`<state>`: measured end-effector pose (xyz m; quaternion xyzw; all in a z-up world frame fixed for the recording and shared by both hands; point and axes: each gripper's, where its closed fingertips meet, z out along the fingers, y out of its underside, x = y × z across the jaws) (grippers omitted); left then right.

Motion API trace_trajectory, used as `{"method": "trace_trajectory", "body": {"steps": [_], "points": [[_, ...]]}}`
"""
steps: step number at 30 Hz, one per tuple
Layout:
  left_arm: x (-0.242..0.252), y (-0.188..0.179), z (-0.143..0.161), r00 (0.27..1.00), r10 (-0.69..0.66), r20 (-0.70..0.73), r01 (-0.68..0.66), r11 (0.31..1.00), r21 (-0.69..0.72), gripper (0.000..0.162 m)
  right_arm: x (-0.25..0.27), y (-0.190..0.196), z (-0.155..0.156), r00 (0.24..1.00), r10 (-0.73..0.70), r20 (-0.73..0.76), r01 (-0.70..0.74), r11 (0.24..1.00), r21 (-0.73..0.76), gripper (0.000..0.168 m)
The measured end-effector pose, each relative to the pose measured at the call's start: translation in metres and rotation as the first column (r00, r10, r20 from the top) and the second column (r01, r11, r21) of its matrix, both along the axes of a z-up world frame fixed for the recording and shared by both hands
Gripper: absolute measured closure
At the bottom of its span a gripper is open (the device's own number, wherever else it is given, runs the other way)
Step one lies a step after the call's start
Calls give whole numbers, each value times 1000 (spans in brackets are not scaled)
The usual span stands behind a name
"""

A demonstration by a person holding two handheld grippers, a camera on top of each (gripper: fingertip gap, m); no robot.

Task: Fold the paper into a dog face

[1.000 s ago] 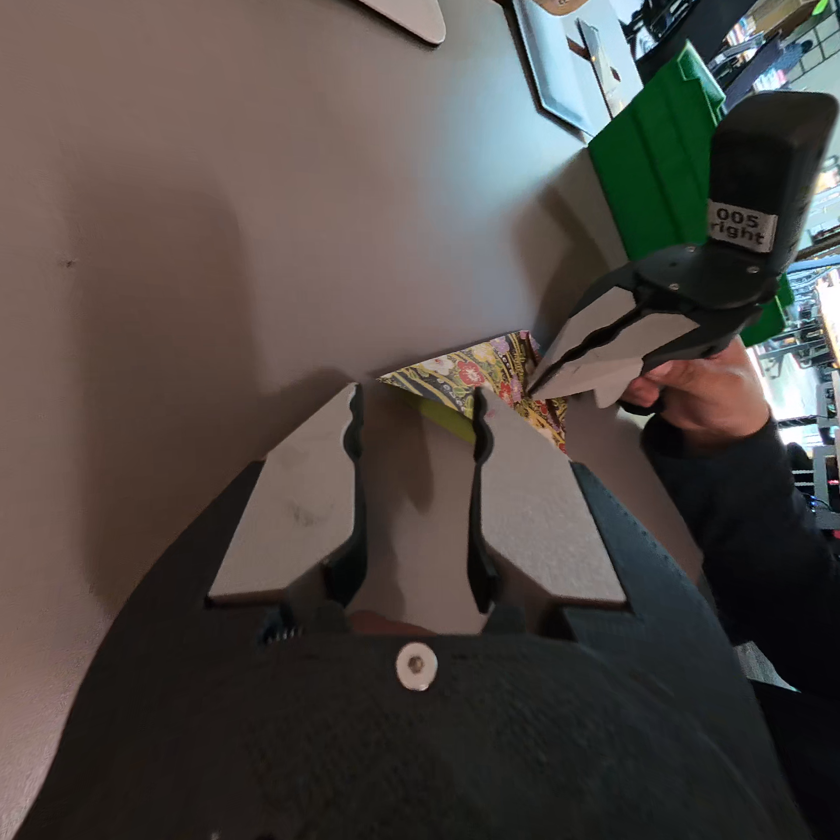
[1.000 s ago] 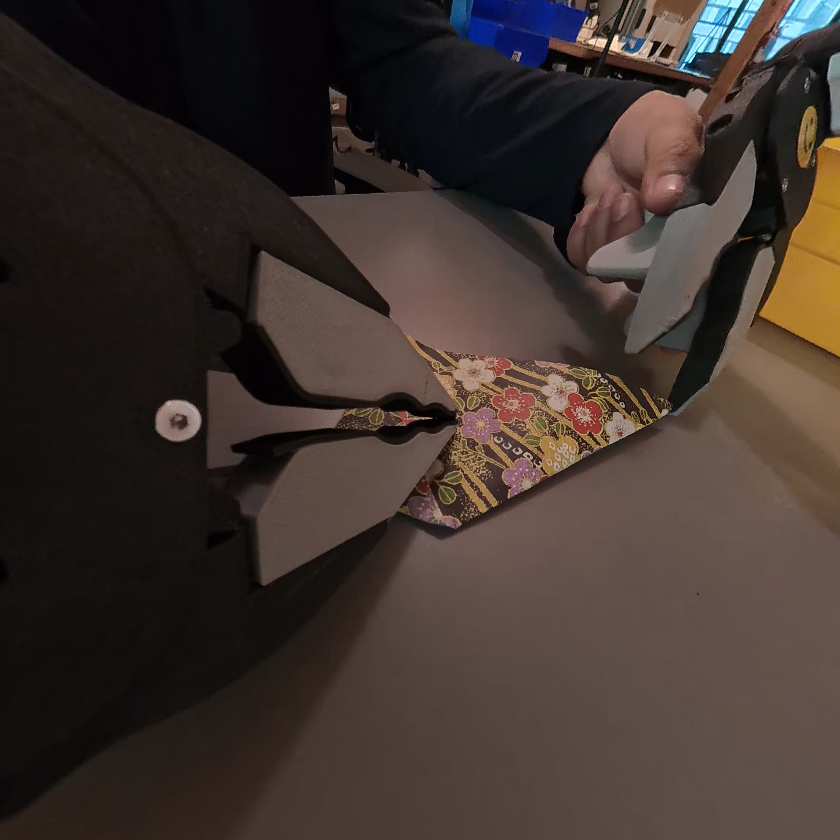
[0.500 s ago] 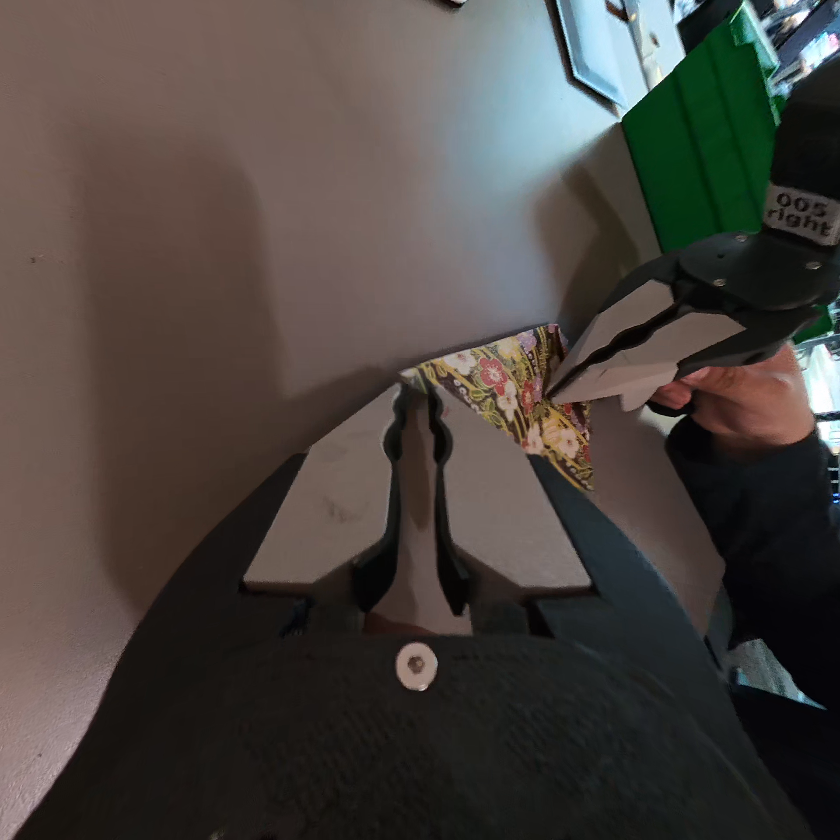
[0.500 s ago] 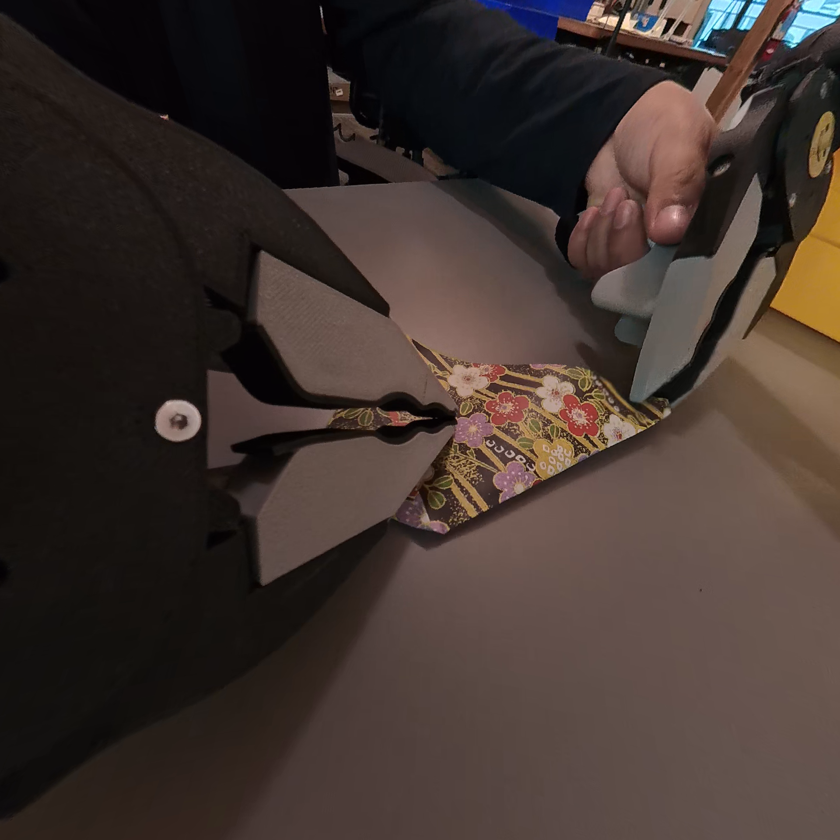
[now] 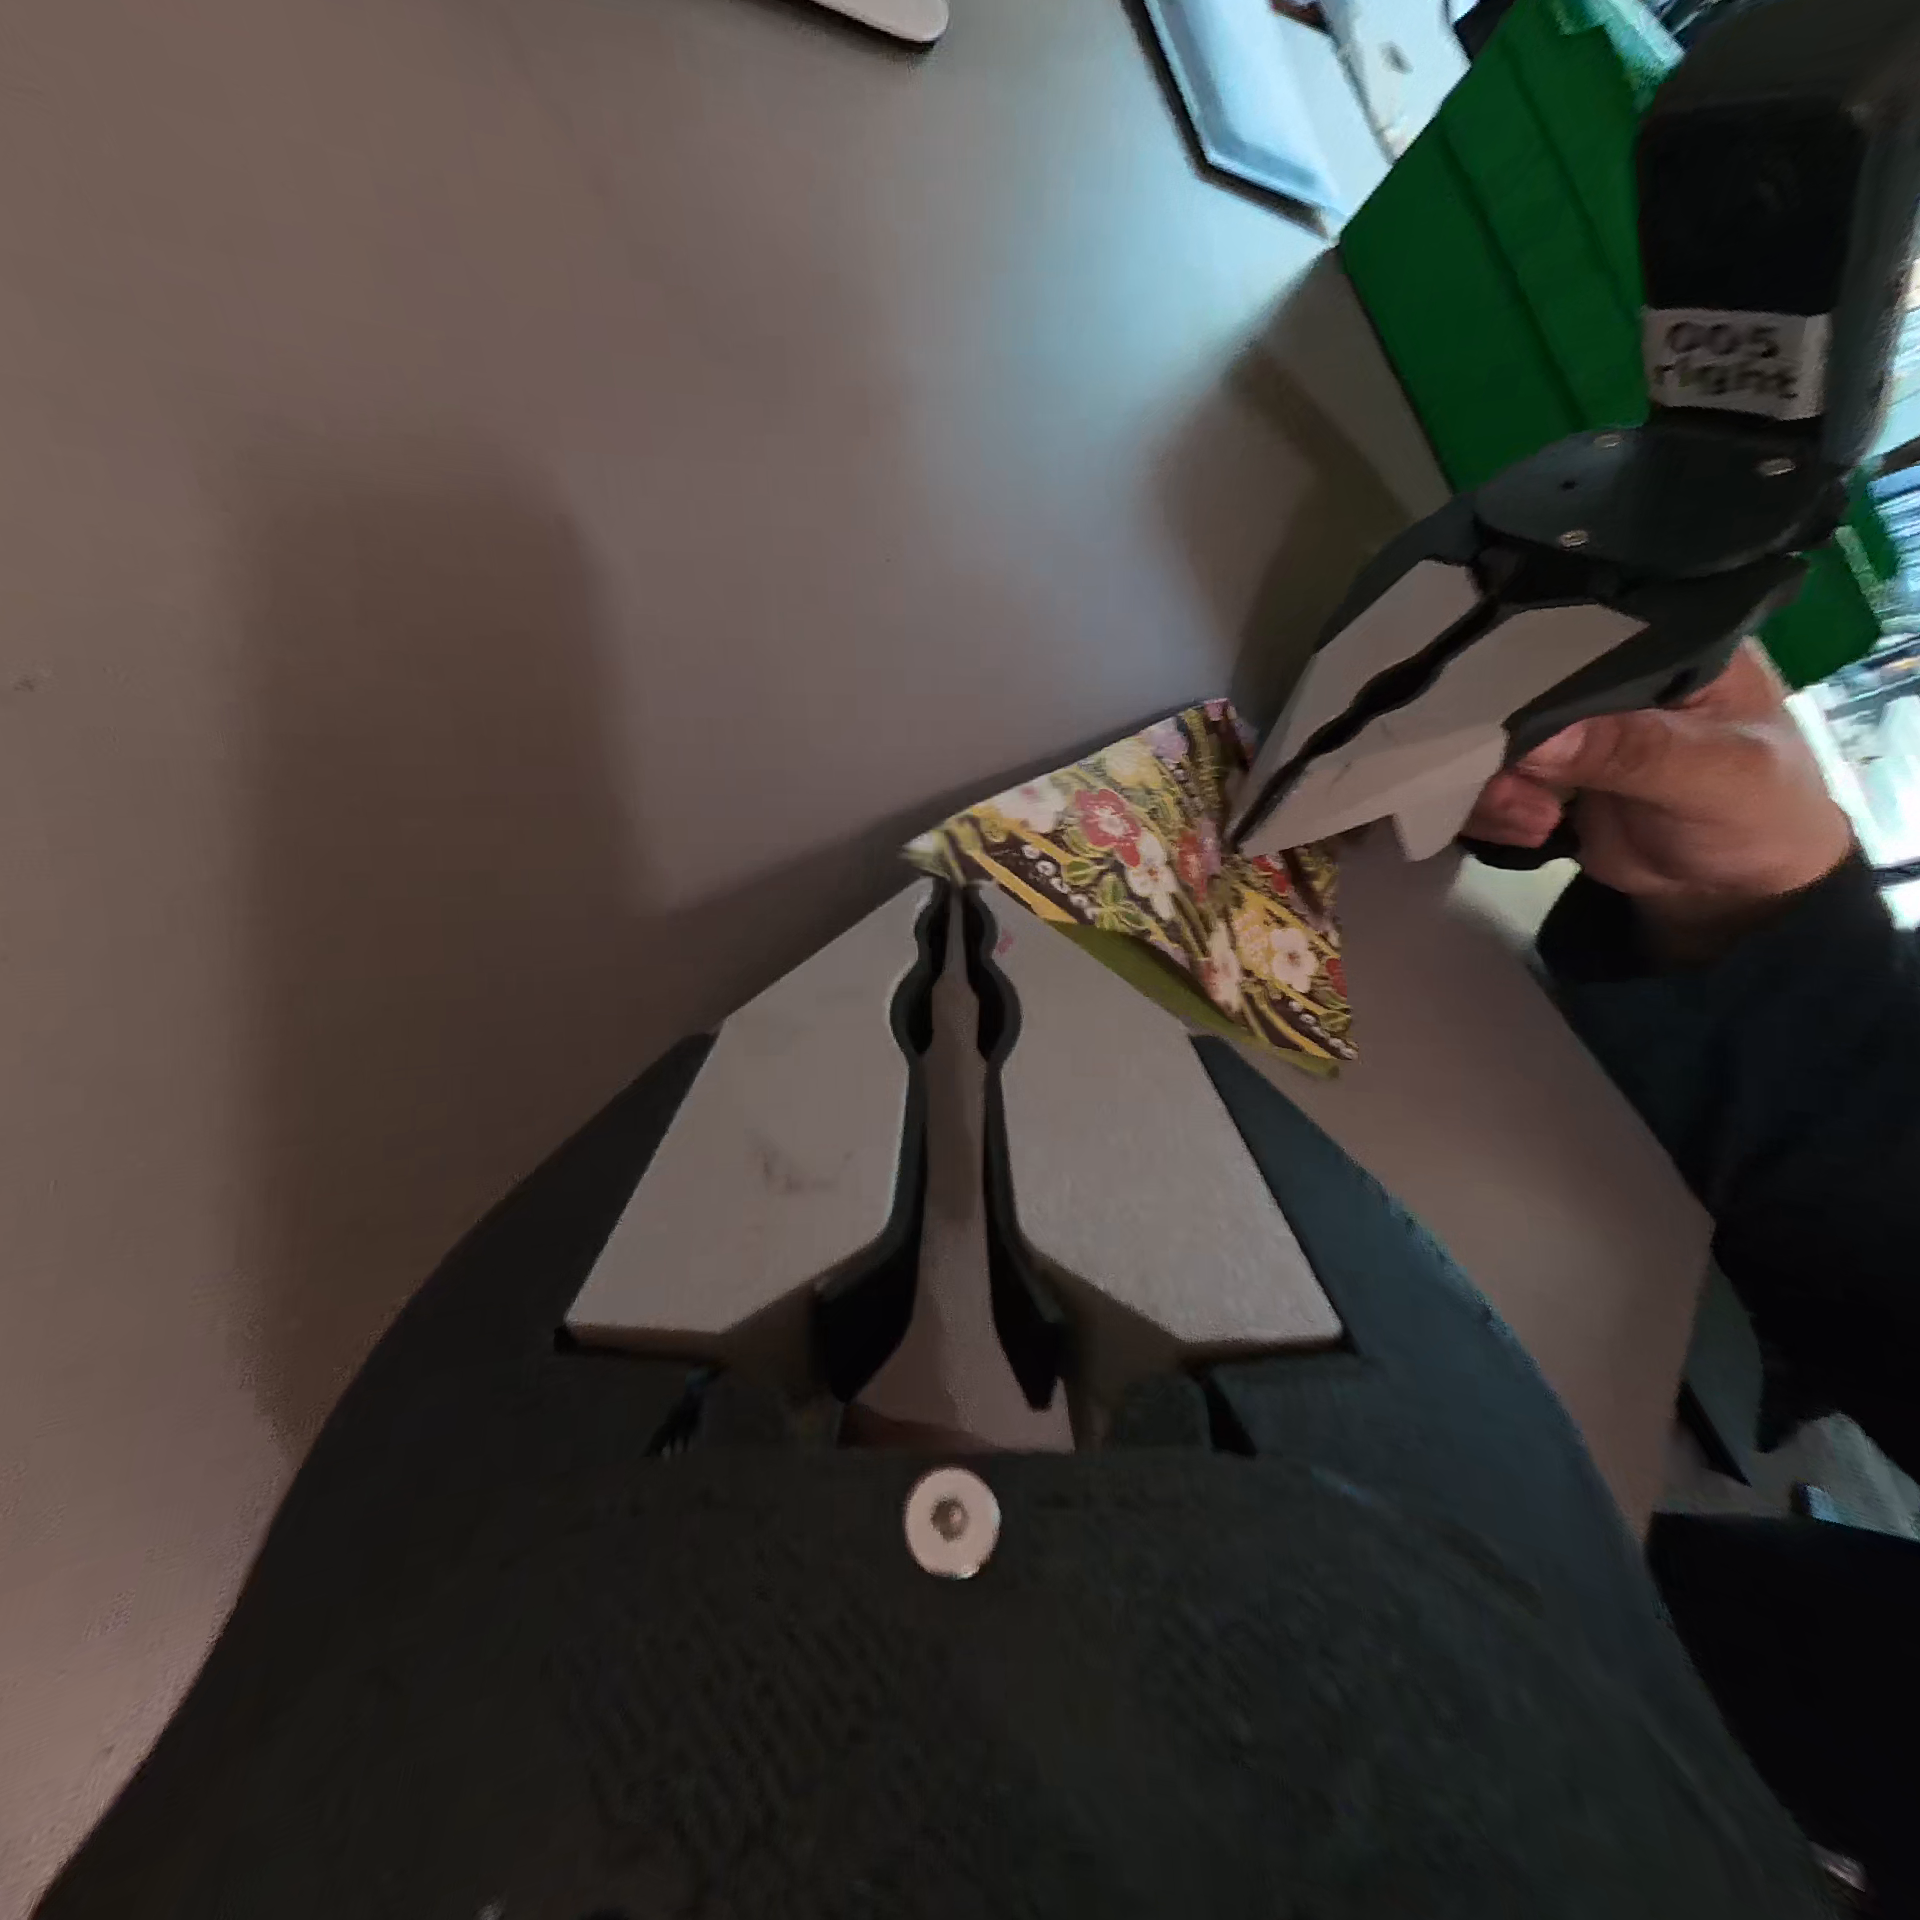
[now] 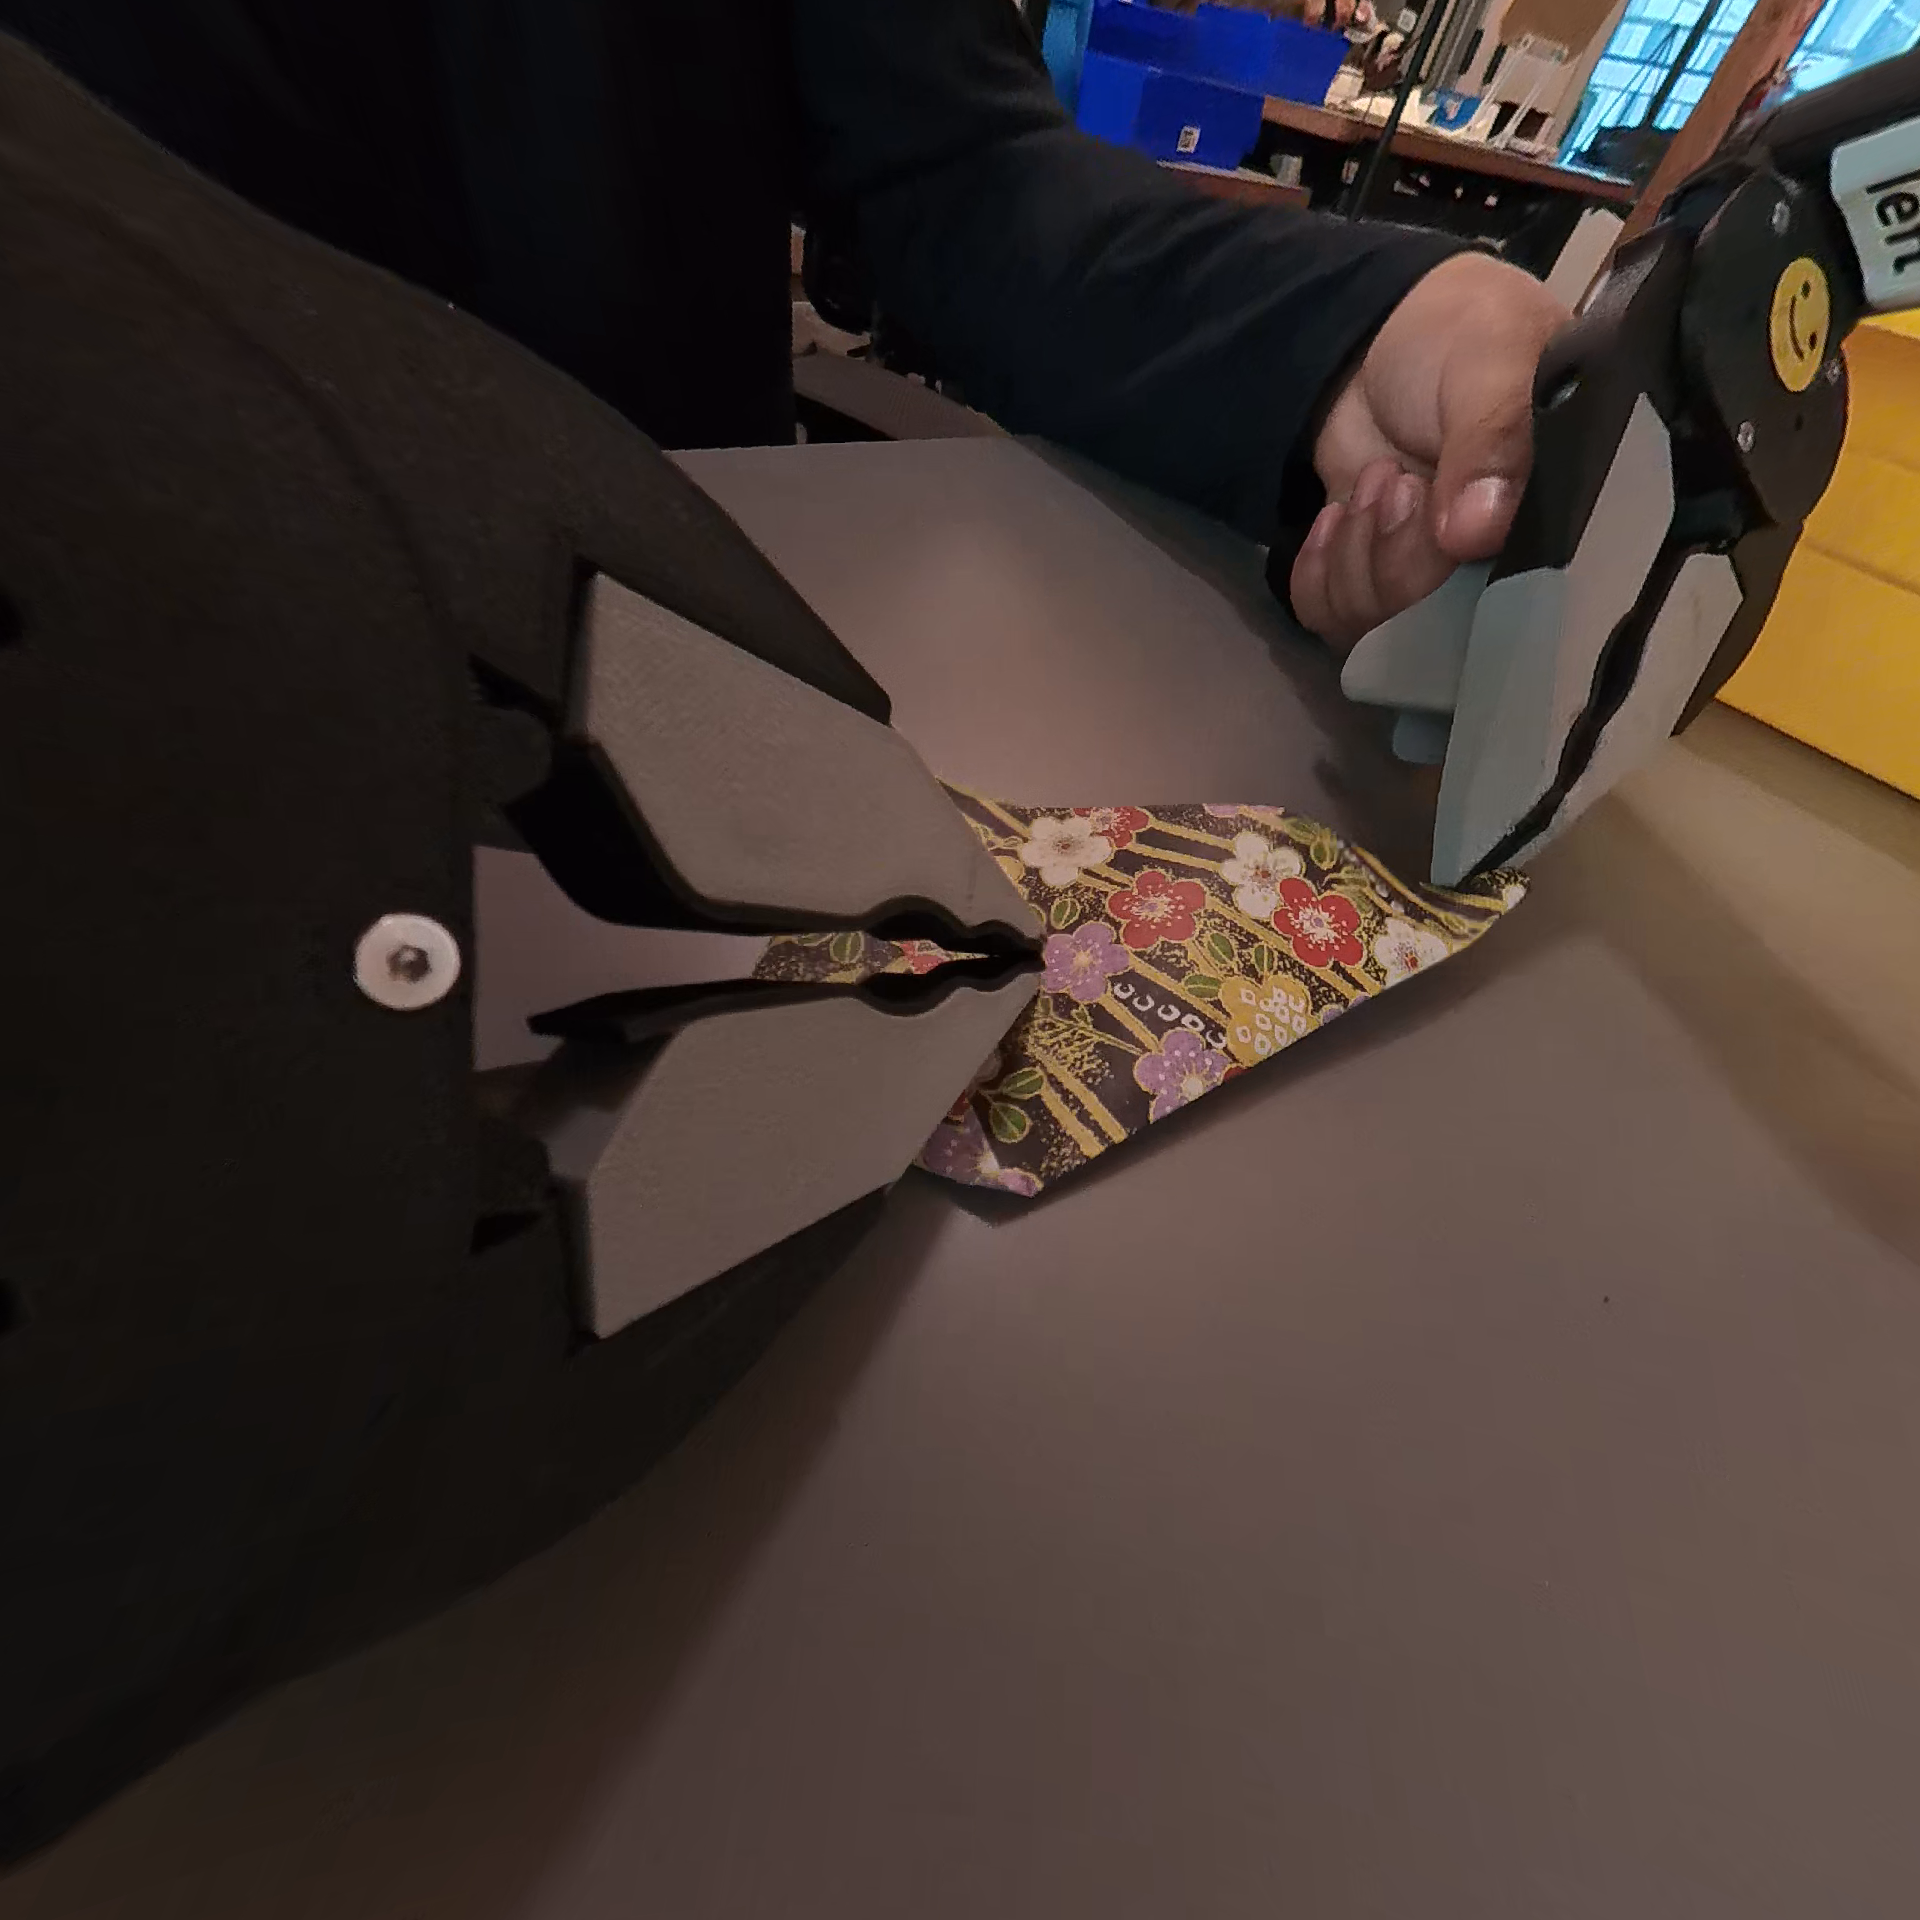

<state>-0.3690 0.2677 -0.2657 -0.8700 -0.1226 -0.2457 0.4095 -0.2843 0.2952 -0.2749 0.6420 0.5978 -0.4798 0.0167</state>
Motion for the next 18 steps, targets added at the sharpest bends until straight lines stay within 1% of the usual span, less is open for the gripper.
{"method": "trace_trajectory", "body": {"steps": [1,3,5,8,12,16,18], "points": [[1,-1,4,999,-6,42,5,1000,21,153,0,0,0,1000,0,0,0,1000,-2,168],[-3,-2,9,993,18,117,-23,999,49,134,0,1,0,1000,-3,0,3,1000,-13,168],[-9,-3,12,985,49,168,-60,996,65,127,0,1,1,1000,-5,1,5,1000,-20,168],[-15,-2,8,982,87,168,-95,995,43,118,0,1,0,1000,-2,3,2,1000,-8,168],[-15,2,6,975,125,181,-132,991,25,125,0,1,0,1000,-5,1,5,1000,-6,168],[-6,5,7,961,118,249,-126,992,15,125,0,1,0,1000,-6,1,6,1000,1,168],[-1,5,6,962,113,247,-118,993,8,127,0,1,0,1000,-6,1,6,1000,3,168]]}}
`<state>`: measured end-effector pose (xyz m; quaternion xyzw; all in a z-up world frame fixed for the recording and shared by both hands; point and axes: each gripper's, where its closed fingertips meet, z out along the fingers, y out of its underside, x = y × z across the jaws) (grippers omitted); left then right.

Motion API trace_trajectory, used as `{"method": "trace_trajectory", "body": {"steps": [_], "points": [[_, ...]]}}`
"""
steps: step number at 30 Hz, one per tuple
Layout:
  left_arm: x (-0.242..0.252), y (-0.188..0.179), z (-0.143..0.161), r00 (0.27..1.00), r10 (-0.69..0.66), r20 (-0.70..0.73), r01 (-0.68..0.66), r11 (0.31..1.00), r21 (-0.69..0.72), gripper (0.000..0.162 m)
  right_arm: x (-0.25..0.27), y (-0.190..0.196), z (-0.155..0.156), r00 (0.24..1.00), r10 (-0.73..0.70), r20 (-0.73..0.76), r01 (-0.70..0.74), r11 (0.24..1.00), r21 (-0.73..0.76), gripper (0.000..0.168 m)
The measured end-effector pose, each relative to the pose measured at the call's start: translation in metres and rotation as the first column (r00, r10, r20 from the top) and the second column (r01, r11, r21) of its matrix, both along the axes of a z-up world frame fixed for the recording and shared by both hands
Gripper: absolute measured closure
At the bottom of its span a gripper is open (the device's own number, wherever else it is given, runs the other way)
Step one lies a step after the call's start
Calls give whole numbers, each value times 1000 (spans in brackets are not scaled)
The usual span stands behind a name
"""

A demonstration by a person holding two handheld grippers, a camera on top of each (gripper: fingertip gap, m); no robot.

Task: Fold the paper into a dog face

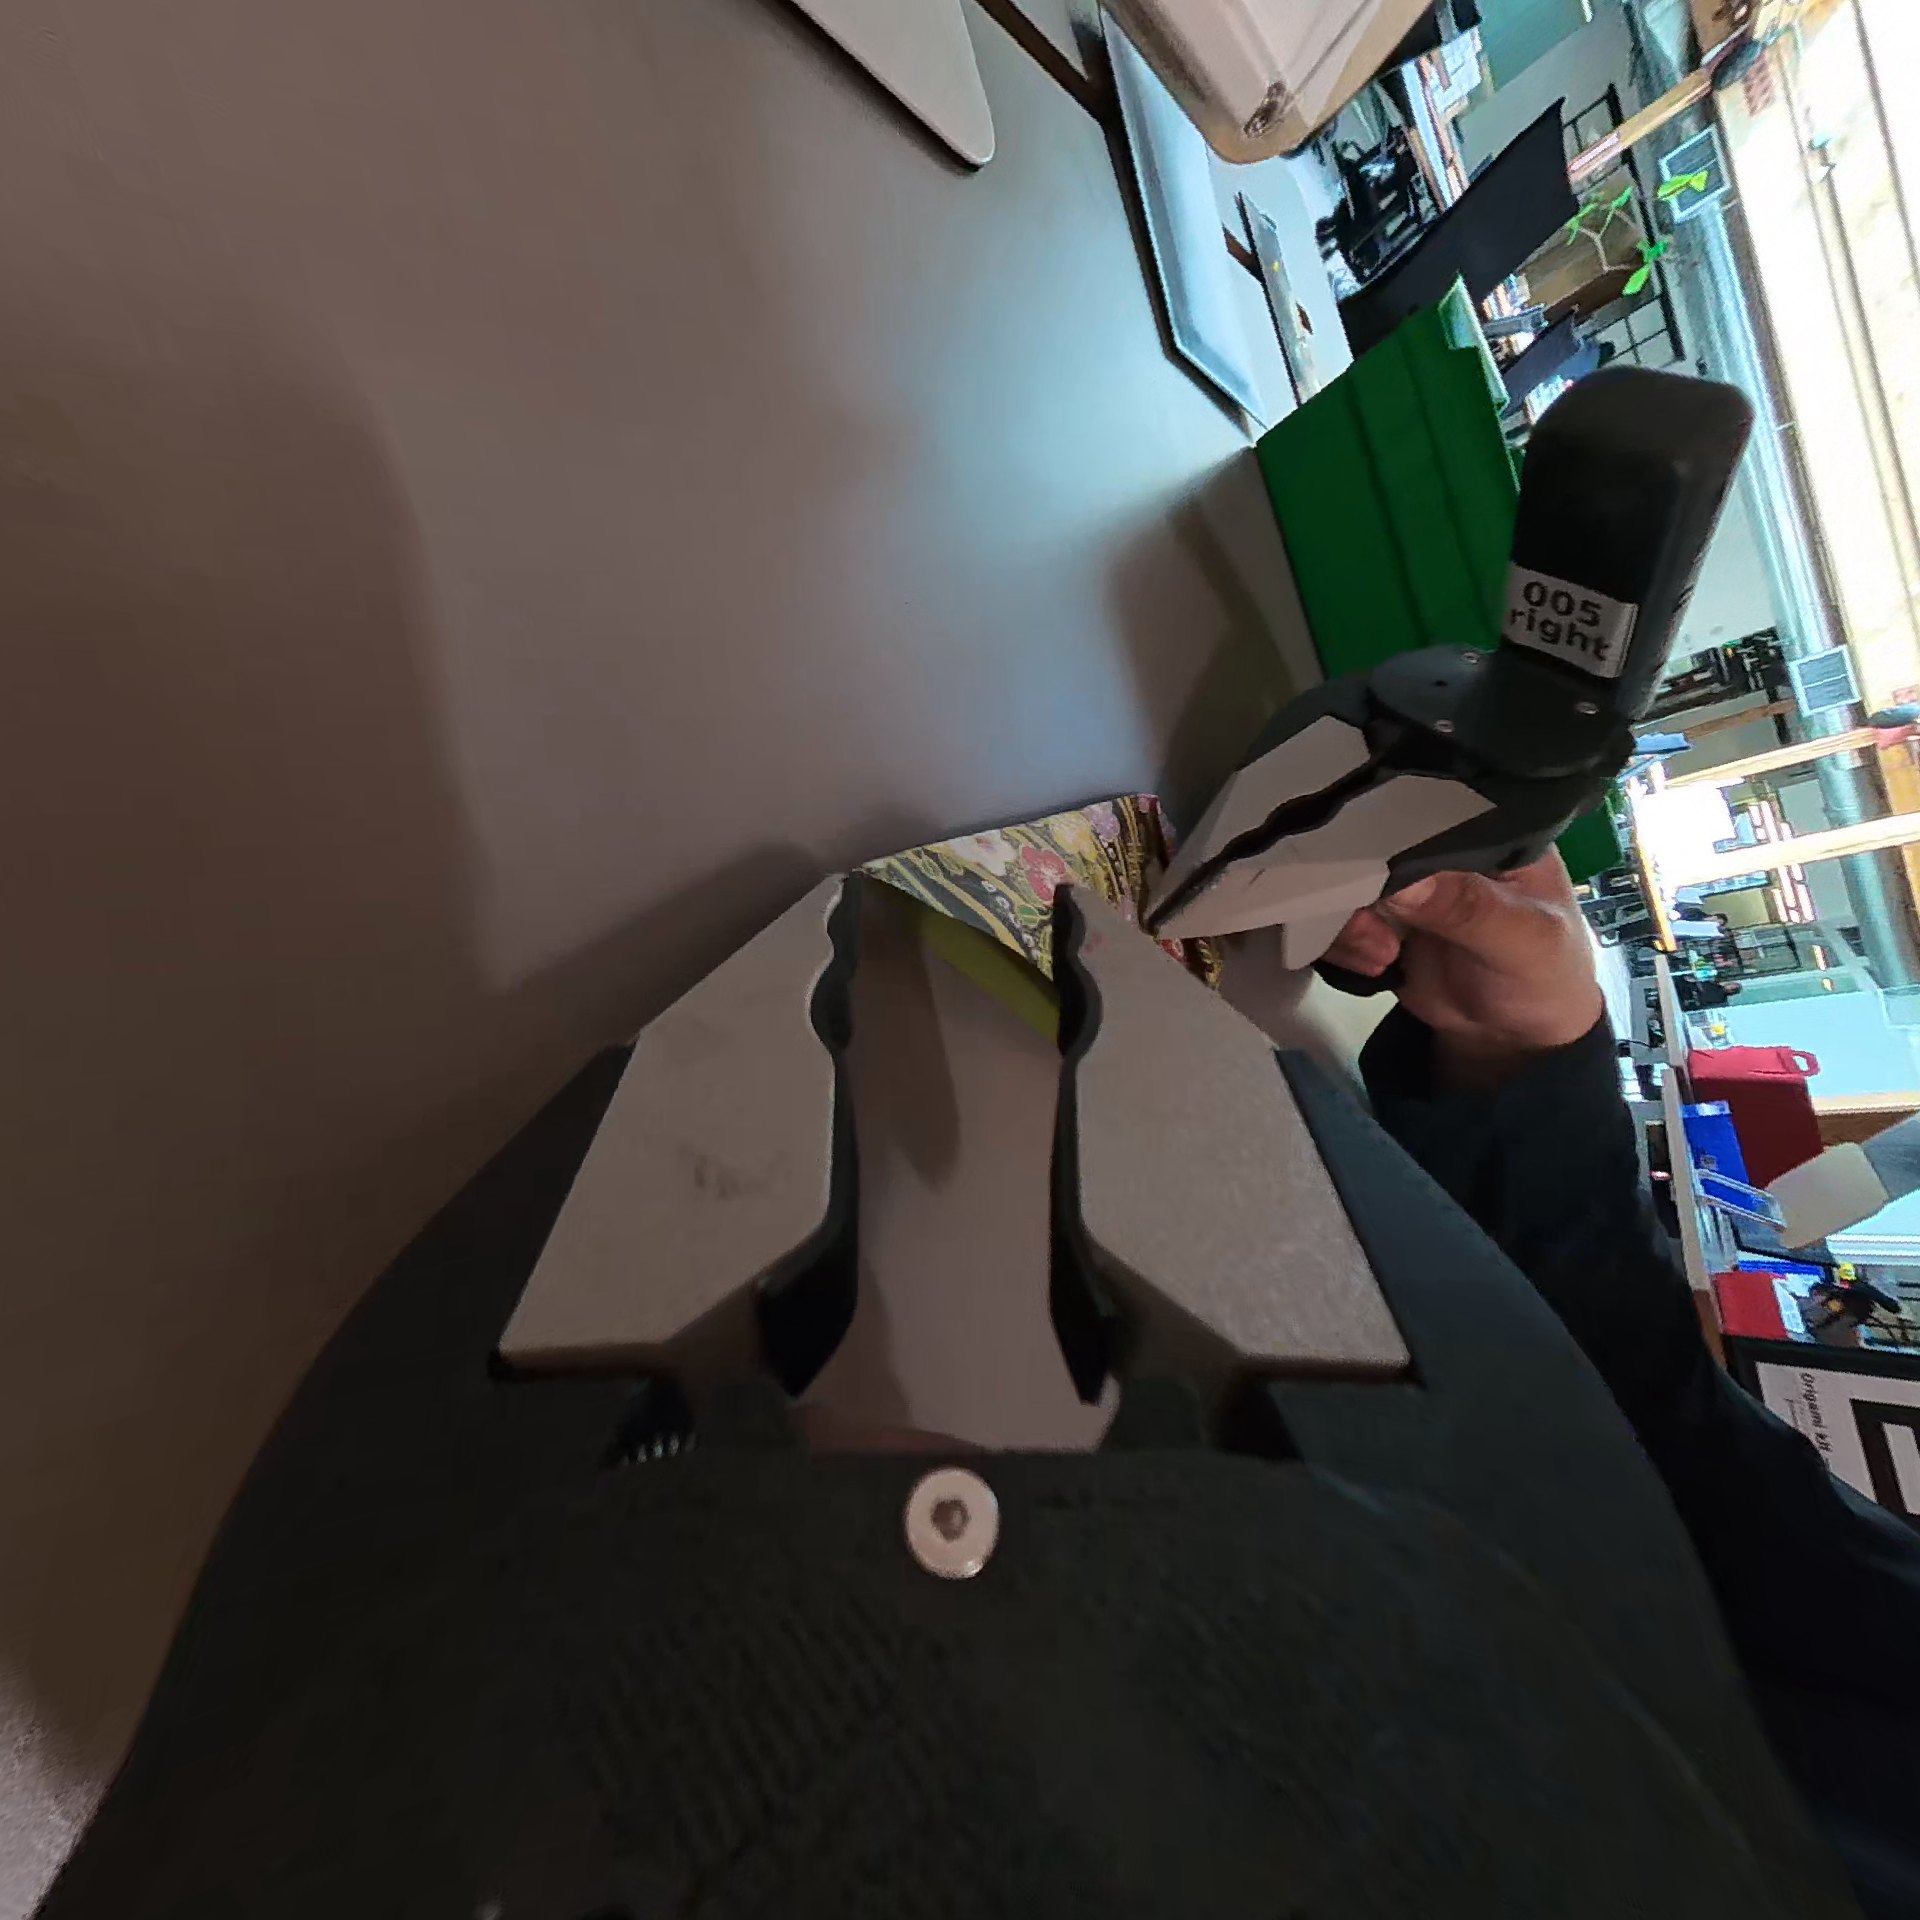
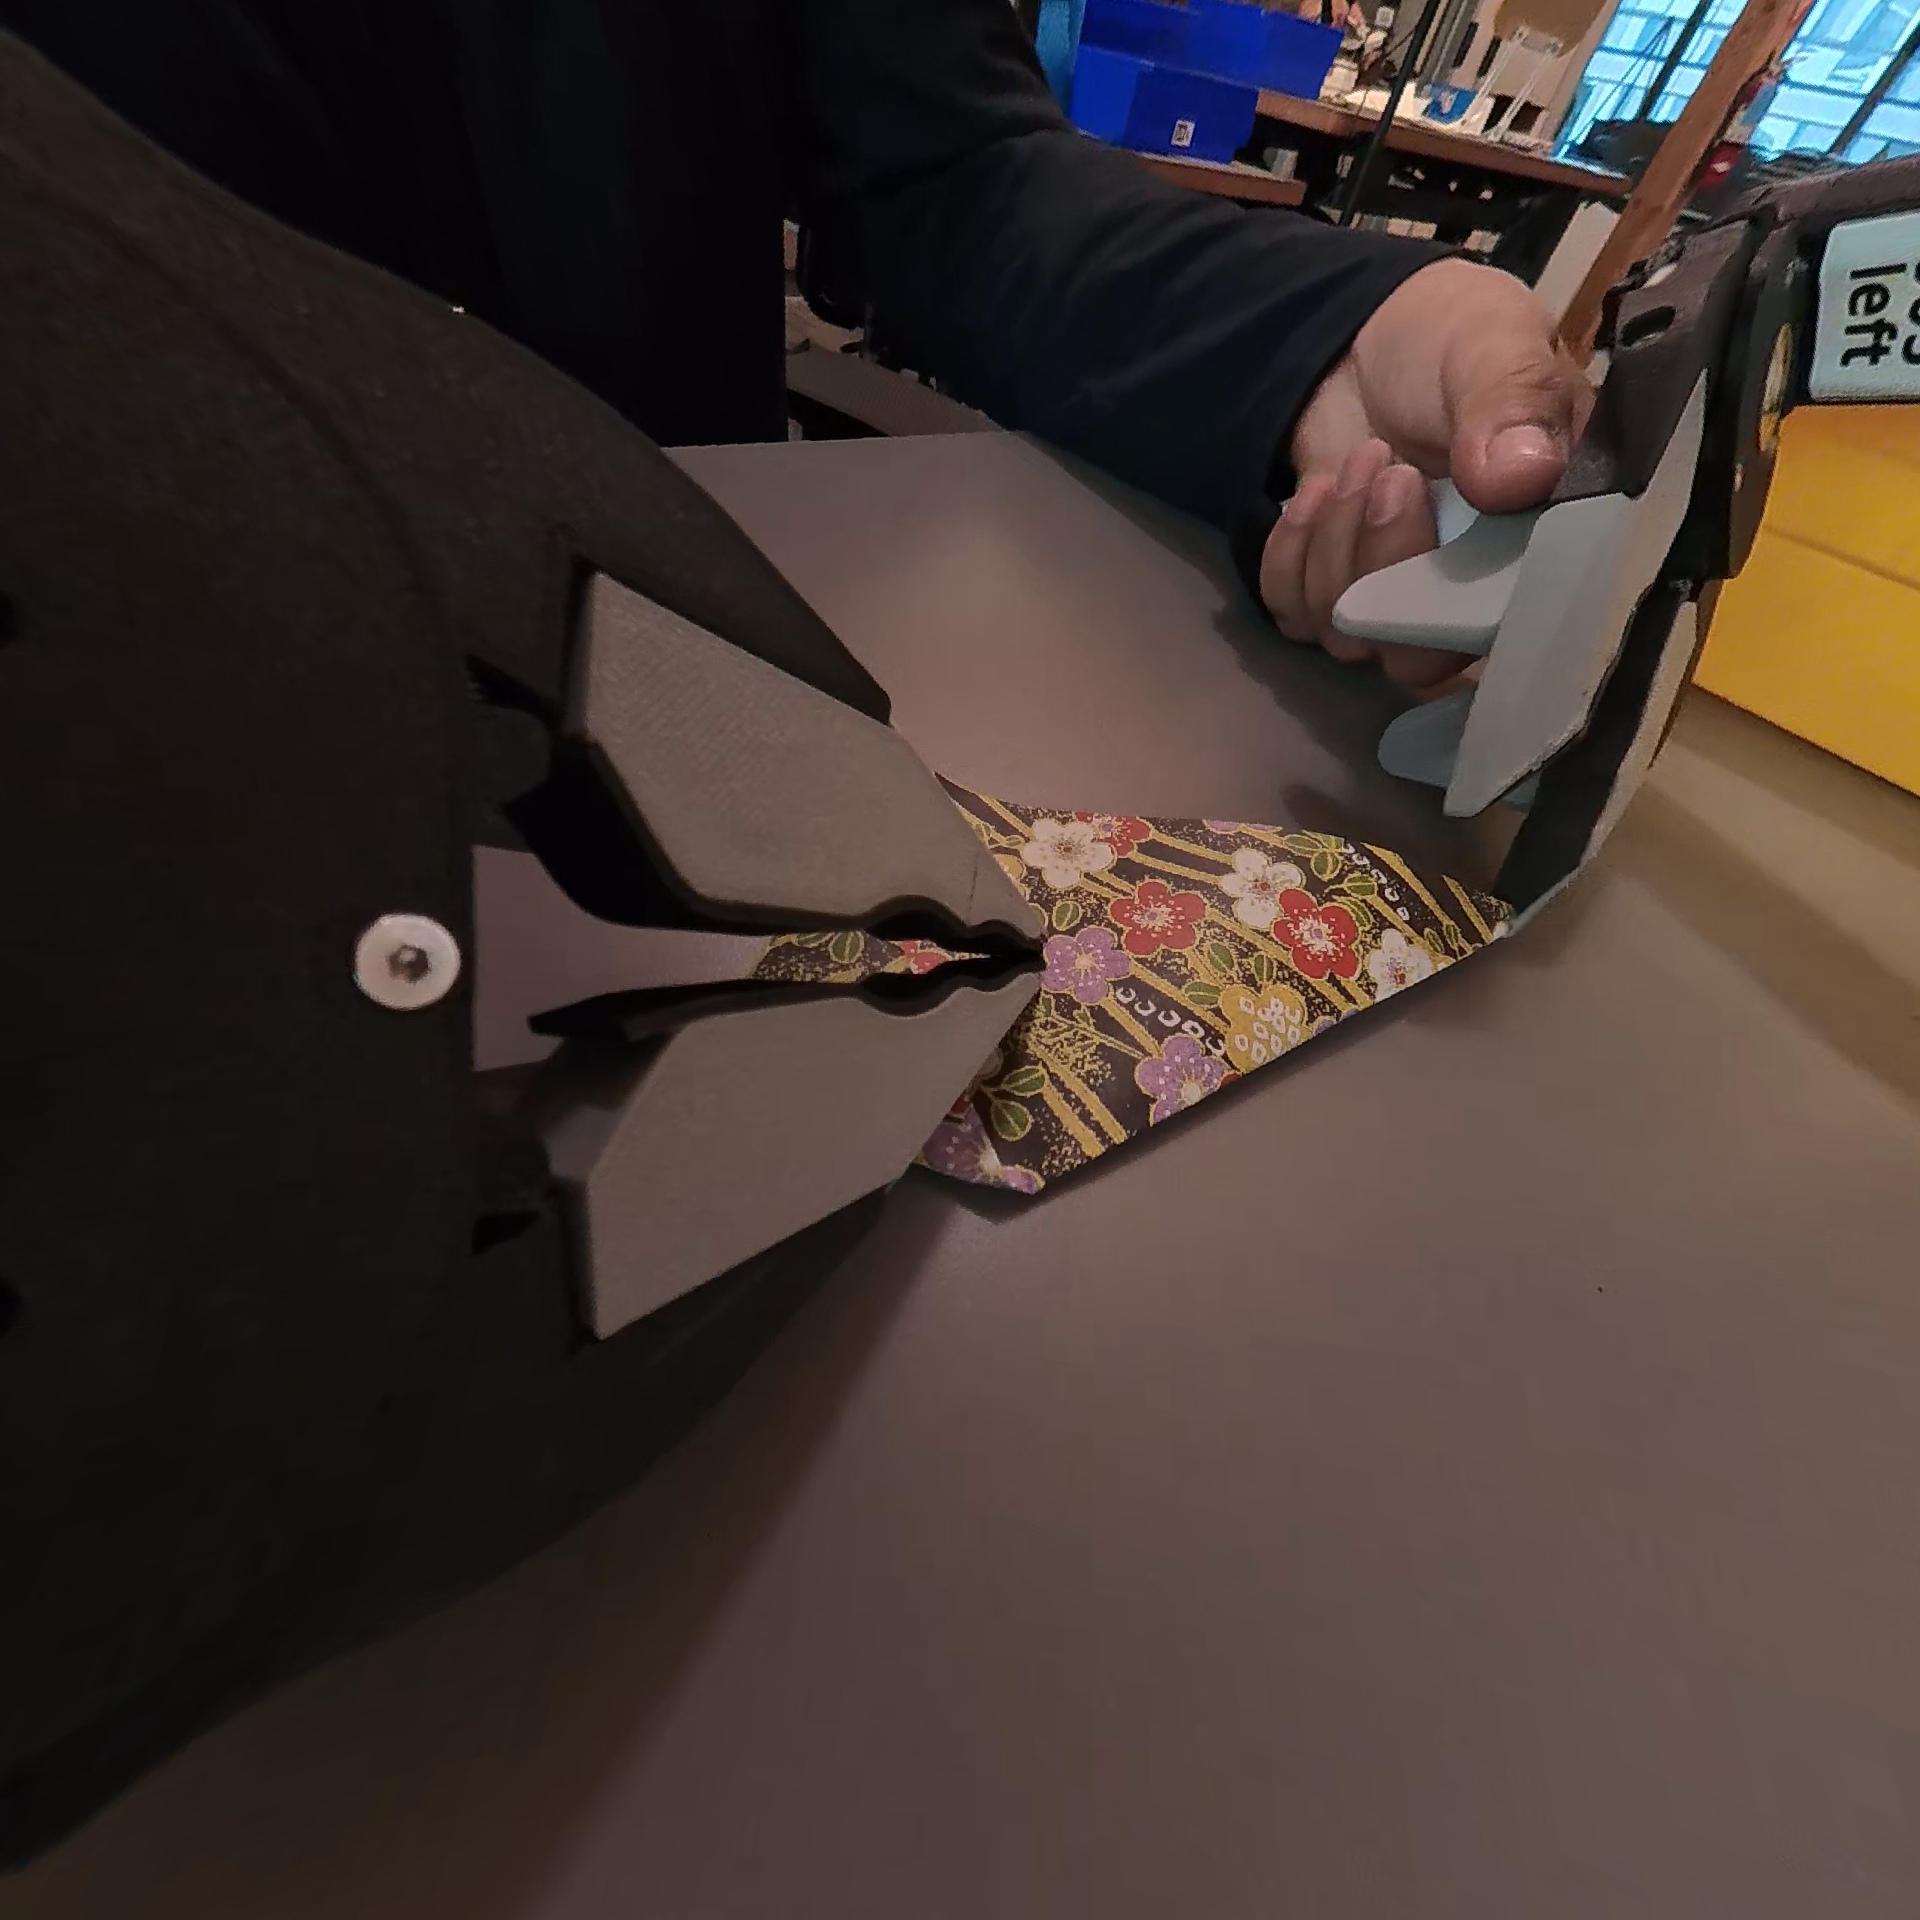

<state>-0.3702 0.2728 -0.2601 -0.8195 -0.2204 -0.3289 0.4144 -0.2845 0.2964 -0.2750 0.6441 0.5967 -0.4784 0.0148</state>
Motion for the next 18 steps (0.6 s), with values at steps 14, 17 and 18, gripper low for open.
{"method": "trace_trajectory", "body": {"steps": [14,17,18], "points": [[-12,1,-3,996,59,-64,-61,998,-27,129,0,-1,-1,1000,7,1,-7,1000,18,168],[-13,0,-2,997,53,-55,-54,998,-24,128,1,-1,-1,1000,10,3,-10,1000,14,168],[-12,1,-1,998,47,-51,-48,999,-14,124,1,-1,-1,1000,10,4,-10,1000,14,168]]}}
